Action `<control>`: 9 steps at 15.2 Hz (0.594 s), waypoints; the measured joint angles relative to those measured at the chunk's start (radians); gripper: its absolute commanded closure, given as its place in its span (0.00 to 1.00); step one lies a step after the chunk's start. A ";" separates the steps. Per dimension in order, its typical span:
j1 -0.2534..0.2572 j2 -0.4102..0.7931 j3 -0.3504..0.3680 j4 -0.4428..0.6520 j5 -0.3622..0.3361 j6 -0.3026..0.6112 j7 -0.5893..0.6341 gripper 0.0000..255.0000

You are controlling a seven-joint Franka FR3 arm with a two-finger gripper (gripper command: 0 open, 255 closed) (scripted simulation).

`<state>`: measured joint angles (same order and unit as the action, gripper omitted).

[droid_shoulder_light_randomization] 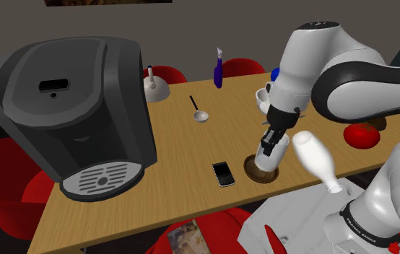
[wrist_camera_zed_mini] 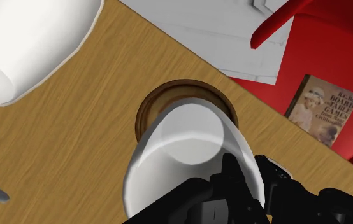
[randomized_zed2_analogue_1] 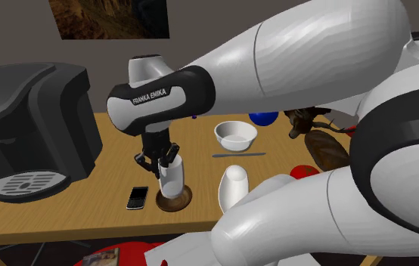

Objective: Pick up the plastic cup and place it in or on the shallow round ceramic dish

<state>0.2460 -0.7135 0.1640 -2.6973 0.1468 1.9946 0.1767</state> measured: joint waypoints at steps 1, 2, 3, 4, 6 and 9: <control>0.001 0.004 0.002 -0.009 0.002 0.013 0.000 1.00; 0.001 0.005 0.002 -0.021 0.003 0.026 -0.001 1.00; 0.001 0.015 0.004 -0.030 0.004 0.045 -0.002 1.00; 0.003 0.020 0.007 -0.040 0.006 0.060 -0.001 1.00; 0.003 0.026 0.008 -0.053 0.008 0.079 -0.003 1.00; 0.003 0.029 0.009 -0.056 0.009 0.086 -0.002 1.00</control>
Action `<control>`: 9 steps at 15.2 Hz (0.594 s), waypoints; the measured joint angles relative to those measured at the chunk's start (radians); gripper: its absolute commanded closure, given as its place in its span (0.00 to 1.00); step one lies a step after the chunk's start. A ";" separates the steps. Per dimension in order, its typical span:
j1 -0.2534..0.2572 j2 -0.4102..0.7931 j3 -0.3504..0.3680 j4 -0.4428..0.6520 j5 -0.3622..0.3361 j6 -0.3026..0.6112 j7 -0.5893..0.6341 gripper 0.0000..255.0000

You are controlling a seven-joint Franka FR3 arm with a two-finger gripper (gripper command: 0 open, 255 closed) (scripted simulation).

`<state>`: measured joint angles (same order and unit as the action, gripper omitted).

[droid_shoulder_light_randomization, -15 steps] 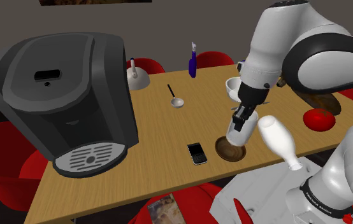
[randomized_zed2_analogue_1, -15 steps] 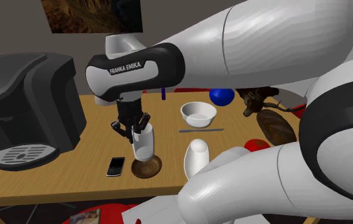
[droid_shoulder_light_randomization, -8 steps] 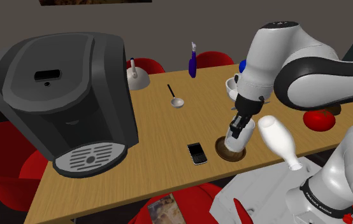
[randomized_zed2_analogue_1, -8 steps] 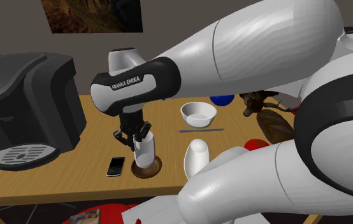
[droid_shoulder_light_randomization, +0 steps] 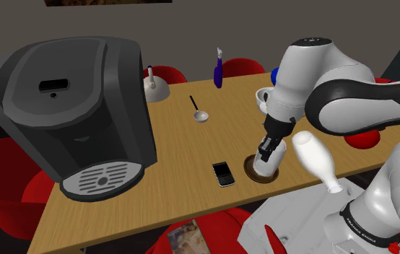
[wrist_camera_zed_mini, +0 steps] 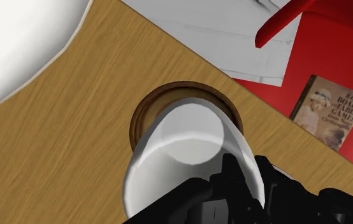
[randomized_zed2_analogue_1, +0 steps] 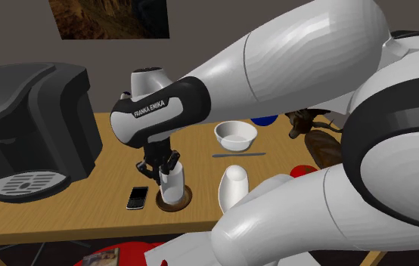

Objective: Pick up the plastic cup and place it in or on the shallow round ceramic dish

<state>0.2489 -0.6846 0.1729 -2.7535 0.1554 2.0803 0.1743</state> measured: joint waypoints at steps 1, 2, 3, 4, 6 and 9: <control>0.000 0.000 0.000 0.000 0.000 0.001 0.000 1.00; 0.000 0.000 0.000 0.000 0.000 0.001 0.000 1.00; 0.000 0.000 0.000 0.000 0.000 0.001 0.000 0.00; 0.000 0.000 0.000 0.000 0.000 0.001 0.000 0.00; 0.000 0.000 0.000 0.000 0.000 0.001 0.000 0.00; 0.000 0.000 0.000 0.000 0.000 0.001 0.000 0.00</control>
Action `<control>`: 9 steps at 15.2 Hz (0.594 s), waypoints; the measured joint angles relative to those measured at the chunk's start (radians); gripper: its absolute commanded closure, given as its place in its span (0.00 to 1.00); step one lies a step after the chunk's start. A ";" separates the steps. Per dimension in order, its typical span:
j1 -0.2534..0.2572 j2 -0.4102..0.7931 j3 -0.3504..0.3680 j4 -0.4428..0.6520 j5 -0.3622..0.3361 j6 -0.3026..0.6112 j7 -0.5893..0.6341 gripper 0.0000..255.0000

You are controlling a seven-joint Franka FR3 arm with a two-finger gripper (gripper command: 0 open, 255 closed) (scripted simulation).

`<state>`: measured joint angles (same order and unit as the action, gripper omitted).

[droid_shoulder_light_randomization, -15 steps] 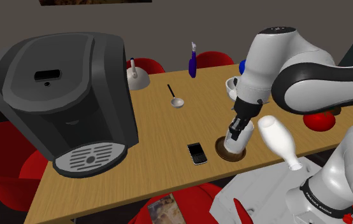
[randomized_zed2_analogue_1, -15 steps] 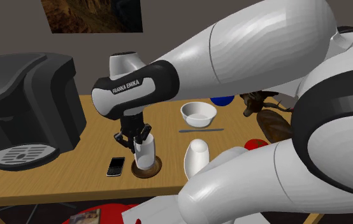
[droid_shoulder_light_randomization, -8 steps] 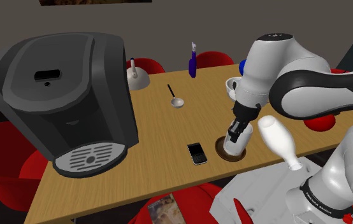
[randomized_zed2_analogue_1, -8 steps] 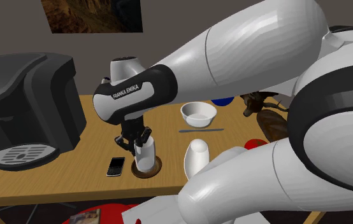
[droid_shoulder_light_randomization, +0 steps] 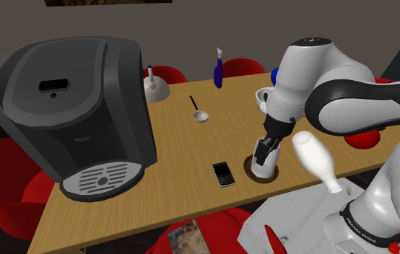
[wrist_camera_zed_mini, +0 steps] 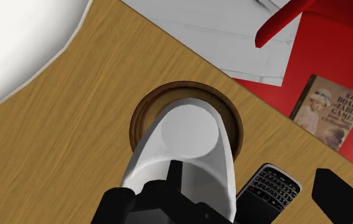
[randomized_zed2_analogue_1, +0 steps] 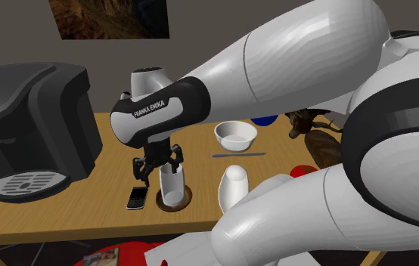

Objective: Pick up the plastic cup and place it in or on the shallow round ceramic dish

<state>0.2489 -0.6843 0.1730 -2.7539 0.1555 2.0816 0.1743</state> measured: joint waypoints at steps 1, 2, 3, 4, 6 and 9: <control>-0.001 -0.002 -0.001 0.011 -0.002 -0.013 0.001 0.00; -0.003 -0.007 -0.005 0.030 -0.005 -0.036 0.000 0.00; -0.002 -0.032 -0.009 0.046 -0.007 -0.075 0.001 0.00; -0.001 -0.038 -0.008 0.071 -0.008 -0.108 0.007 0.00; -0.004 -0.042 -0.013 0.094 -0.013 -0.135 0.005 0.00; -0.006 -0.045 -0.017 0.100 -0.015 -0.145 0.003 0.00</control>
<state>0.2431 -0.7296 0.1565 -2.6538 0.1401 1.9365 0.1769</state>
